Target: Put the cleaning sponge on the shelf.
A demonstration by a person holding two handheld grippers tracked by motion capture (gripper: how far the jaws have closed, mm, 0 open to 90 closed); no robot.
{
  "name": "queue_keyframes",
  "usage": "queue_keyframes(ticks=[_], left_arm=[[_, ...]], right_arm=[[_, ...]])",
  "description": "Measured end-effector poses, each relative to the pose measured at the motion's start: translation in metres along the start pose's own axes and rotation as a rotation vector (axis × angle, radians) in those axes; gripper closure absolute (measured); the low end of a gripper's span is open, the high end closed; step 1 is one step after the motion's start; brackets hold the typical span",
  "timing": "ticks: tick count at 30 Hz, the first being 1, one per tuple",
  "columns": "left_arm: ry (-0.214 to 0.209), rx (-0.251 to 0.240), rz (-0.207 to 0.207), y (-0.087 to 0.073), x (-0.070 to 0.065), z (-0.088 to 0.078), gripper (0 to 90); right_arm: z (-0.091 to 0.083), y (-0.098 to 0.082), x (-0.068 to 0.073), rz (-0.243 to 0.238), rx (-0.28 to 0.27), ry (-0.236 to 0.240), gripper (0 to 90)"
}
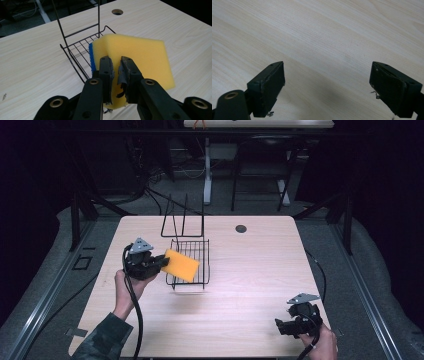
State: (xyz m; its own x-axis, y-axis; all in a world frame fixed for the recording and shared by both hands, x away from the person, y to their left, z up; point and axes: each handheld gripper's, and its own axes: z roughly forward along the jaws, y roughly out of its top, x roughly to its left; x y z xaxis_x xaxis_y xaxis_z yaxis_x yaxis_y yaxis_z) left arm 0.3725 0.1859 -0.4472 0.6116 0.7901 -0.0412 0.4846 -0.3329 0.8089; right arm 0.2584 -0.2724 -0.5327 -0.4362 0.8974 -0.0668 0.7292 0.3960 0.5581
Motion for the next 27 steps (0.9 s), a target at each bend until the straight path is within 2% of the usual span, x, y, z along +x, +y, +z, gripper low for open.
queue_keyframes(ticks=[5, 16, 24, 27], left_arm=[[-0.009, 0.017, -0.023, -0.003, 0.004, 0.016, 79.5], [0.014, -0.021, -0.052, -0.002, 0.010, 0.027, 79.4], [0.022, -0.018, -0.072, -0.002, 0.010, 0.038, 79.3], [0.005, -0.004, -0.113, -0.005, 0.013, 0.046, 79.1]], right_arm=[[0.000, -0.001, 0.000, -0.004, -0.004, -0.003, 12.4], [0.001, 0.001, 0.001, -0.004, 0.009, 0.005, 12.7], [0.000, 0.000, 0.000, -0.003, 0.001, 0.000, 12.7], [0.000, 0.000, 0.000, -0.005, 0.002, 0.001, 12.7]])
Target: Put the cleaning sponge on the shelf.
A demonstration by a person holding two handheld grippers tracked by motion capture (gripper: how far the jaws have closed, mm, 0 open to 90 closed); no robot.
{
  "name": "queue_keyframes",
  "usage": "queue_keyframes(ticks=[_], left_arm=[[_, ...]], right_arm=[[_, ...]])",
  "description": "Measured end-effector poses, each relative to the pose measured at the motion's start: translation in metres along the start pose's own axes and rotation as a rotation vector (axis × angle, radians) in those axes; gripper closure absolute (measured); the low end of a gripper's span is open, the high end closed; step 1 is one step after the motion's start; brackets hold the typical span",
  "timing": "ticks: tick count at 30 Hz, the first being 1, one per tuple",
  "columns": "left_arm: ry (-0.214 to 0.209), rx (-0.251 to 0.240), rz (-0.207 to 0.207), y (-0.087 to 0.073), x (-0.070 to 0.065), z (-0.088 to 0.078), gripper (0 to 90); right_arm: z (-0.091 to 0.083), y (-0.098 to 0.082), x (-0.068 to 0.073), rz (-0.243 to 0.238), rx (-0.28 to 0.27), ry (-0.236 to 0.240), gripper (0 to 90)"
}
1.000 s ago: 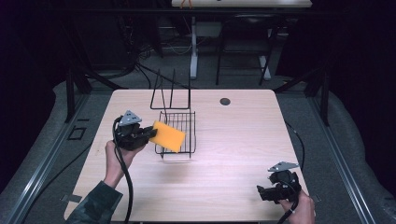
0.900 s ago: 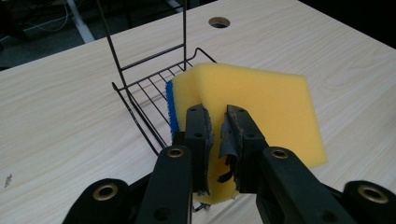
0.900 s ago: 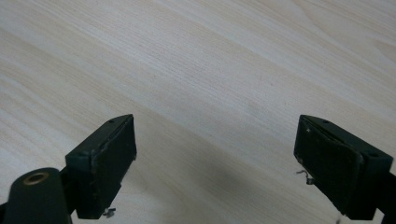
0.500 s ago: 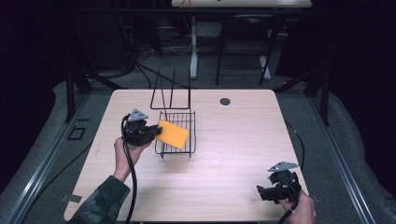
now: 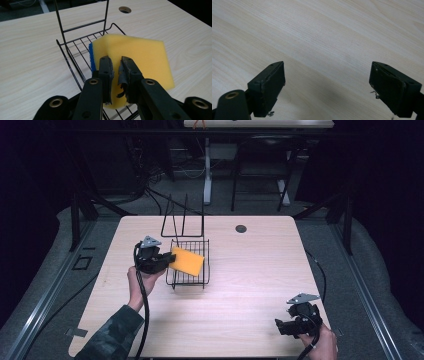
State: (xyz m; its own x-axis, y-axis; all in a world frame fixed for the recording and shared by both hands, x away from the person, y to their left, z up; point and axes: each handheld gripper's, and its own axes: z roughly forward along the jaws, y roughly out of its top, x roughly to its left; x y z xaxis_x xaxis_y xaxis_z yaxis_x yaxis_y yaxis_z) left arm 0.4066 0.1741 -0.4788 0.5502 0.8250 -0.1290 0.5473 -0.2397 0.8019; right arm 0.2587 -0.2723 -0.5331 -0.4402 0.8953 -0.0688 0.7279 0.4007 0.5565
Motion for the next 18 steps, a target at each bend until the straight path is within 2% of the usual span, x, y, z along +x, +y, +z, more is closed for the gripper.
queue_keyframes(ticks=[9, 13, 18], left_arm=[[0.004, 0.025, -0.017, -0.005, 0.001, 0.012, 78.6], [0.004, 0.051, -0.029, -0.007, -0.001, 0.017, 78.3], [-0.015, 0.081, -0.063, -0.010, 0.002, 0.026, 76.1]], right_arm=[[0.000, 0.000, 0.000, -0.001, -0.001, 0.002, 12.7], [0.000, 0.000, 0.001, -0.001, 0.000, 0.005, 12.8], [-0.001, 0.000, 0.000, 0.001, -0.004, 0.009, 12.7]])
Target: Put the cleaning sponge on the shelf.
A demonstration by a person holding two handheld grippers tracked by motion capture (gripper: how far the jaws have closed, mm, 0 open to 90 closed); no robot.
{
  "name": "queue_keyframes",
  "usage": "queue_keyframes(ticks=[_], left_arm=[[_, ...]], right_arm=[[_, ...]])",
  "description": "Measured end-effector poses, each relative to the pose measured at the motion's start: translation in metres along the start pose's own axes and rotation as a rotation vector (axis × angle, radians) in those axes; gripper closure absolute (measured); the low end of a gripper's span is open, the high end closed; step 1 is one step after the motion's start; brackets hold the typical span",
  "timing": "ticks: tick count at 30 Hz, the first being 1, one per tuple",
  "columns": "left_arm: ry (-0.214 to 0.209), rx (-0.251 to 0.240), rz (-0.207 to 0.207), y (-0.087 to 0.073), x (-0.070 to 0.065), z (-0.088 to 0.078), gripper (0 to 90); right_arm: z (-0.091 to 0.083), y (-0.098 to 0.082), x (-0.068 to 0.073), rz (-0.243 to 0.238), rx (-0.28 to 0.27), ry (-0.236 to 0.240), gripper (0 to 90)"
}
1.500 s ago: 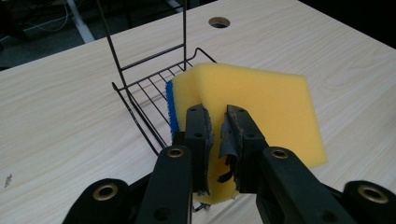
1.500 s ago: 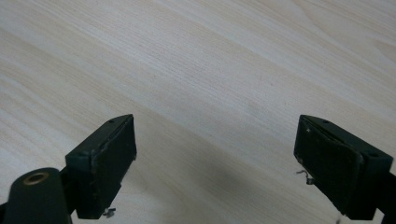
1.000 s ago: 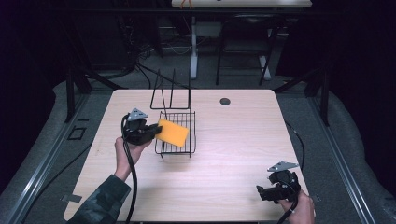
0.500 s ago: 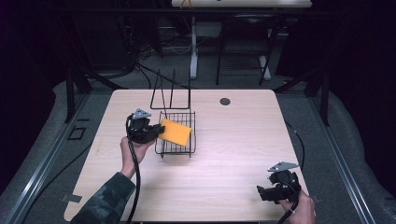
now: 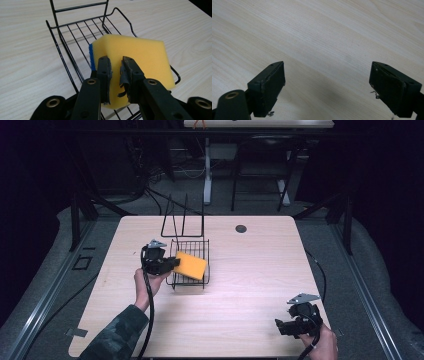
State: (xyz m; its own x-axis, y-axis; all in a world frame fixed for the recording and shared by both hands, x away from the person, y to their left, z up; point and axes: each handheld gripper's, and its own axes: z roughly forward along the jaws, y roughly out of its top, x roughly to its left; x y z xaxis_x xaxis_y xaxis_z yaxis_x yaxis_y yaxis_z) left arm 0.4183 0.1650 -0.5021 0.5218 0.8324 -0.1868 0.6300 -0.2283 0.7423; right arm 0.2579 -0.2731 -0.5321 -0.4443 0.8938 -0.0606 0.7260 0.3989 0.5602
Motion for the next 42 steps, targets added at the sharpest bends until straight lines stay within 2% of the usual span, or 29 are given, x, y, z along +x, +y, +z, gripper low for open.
queue_keyframes(ticks=[6, 7, 8, 11, 13, 15, 19, 24, 27, 35, 41, 42], left_arm=[[-0.006, 0.043, 0.008, -0.001, 0.001, 0.005, 72.6], [-0.005, 0.049, -0.001, -0.002, 0.001, 0.006, 71.2], [0.003, 0.078, 0.000, -0.003, 0.002, 0.008, 68.4], [0.016, 0.092, 0.003, -0.005, 0.001, 0.010, 66.4], [0.025, 0.129, 0.022, -0.006, -0.001, 0.013, 60.1], [0.035, 0.128, 0.026, -0.006, -0.002, 0.013, 59.6], [0.053, 0.140, 0.062, -0.007, -0.004, 0.011, 57.2], [0.071, 0.150, 0.075, -0.008, -0.006, 0.010, 56.4], [0.068, 0.153, 0.061, -0.009, -0.005, 0.009, 54.9], [0.068, 0.154, 0.063, -0.010, -0.005, 0.006, 54.4], [0.067, 0.142, 0.061, -0.009, -0.004, 0.003, 48.0], [0.068, 0.135, 0.076, -0.009, -0.005, 0.001, 44.2]], right_arm=[[0.000, 0.000, 0.000, -0.001, 0.000, 0.000, 12.7], [0.000, 0.000, 0.000, -0.002, 0.000, 0.001, 12.7], [0.000, 0.000, 0.000, -0.005, 0.004, 0.001, 12.7], [0.000, 0.000, 0.000, -0.006, 0.001, 0.000, 12.7], [0.000, 0.000, 0.001, -0.008, -0.004, -0.001, 12.7], [0.000, 0.000, 0.000, -0.009, -0.001, 0.000, 12.7], [-0.001, 0.000, 0.001, -0.010, -0.002, 0.000, 12.7], [-0.001, 0.000, 0.001, -0.013, 0.003, 0.002, 12.7], [-0.001, -0.001, 0.001, -0.009, 0.002, 0.002, 12.7], [-0.001, -0.001, 0.001, -0.011, 0.001, 0.004, 12.7], [-0.001, -0.001, 0.002, -0.012, 0.001, 0.003, 12.7], [-0.001, -0.001, 0.001, -0.013, -0.004, 0.002, 12.7]])
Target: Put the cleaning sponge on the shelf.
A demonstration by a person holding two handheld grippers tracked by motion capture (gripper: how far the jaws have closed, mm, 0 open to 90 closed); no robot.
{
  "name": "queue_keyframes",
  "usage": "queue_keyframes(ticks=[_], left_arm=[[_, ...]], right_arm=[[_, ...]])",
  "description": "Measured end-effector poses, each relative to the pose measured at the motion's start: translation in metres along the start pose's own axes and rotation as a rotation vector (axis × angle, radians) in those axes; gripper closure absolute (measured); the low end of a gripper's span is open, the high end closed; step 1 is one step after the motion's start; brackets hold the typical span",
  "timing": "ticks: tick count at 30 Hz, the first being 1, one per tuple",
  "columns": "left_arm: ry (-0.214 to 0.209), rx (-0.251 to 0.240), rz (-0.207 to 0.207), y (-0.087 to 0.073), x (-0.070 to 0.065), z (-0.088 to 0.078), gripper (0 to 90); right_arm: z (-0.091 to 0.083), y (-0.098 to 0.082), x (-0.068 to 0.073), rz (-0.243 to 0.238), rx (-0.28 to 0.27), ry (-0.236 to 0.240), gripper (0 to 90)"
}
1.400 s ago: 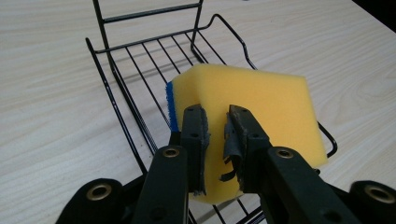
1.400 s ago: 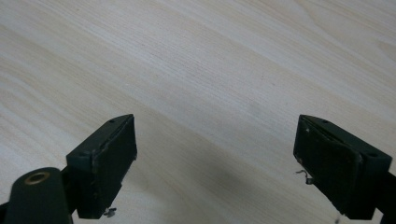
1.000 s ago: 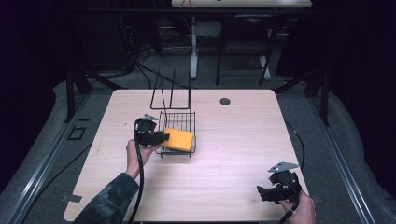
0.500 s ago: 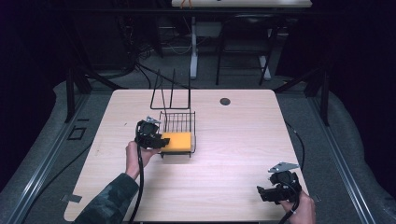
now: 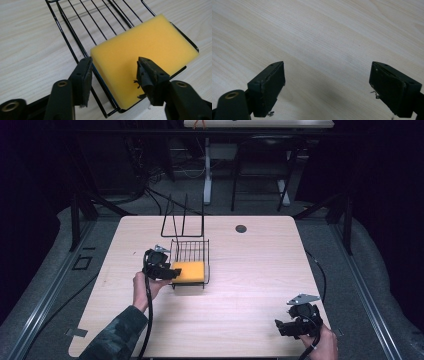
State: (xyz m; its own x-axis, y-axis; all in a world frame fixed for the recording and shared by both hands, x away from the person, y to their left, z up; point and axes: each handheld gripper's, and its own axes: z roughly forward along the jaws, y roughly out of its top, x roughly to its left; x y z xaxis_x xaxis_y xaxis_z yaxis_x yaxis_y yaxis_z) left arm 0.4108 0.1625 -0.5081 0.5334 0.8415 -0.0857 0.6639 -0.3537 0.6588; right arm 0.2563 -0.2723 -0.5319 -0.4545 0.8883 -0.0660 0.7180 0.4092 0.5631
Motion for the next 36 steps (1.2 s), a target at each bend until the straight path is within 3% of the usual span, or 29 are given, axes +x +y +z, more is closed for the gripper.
queue_keyframes(ticks=[9, 14, 21, 36], left_arm=[[-0.007, -0.033, 0.020, -0.004, 0.000, -0.015, 23.1], [-0.004, -0.053, 0.026, -0.007, 0.002, -0.026, 16.6], [-0.018, -0.083, 0.018, -0.014, 0.000, -0.041, 14.8], [0.028, -0.096, 0.058, -0.045, -0.003, -0.076, 9.4]], right_arm=[[-0.001, 0.000, 0.000, 0.000, 0.004, -0.003, 12.7], [-0.002, -0.001, -0.001, 0.007, 0.000, -0.003, 12.7], [-0.002, -0.001, 0.000, 0.002, -0.004, -0.009, 12.8], [-0.001, -0.002, 0.001, 0.001, 0.007, -0.011, 12.7]])
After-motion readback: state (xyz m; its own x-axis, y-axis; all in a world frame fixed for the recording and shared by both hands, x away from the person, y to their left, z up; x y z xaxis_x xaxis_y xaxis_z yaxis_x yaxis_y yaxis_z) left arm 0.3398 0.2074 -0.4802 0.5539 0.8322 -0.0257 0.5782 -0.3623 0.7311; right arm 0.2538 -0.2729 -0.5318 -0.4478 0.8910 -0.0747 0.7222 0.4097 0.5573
